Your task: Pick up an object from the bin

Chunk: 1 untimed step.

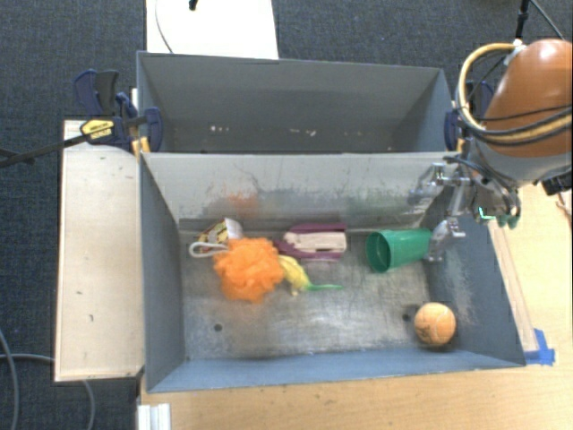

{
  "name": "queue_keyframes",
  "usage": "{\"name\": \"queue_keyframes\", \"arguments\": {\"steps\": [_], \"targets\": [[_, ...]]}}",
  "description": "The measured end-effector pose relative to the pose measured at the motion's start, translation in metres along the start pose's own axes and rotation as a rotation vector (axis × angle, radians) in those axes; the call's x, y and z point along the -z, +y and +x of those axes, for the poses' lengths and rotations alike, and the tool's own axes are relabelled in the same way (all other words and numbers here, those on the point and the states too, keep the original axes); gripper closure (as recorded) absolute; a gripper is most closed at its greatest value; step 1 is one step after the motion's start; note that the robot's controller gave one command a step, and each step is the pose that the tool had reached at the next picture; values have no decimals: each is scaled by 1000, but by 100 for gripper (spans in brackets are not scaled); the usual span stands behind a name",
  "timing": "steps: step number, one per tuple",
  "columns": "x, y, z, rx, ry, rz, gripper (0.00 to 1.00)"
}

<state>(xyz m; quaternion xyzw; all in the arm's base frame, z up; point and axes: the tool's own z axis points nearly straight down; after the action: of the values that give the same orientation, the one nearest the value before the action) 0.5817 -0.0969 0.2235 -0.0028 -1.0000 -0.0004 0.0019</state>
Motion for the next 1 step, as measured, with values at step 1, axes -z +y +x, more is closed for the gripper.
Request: {"name": "queue_keyframes", "arguments": {"steps": [1], "targets": [[5,0,-2,3,-8,1,0]]}}
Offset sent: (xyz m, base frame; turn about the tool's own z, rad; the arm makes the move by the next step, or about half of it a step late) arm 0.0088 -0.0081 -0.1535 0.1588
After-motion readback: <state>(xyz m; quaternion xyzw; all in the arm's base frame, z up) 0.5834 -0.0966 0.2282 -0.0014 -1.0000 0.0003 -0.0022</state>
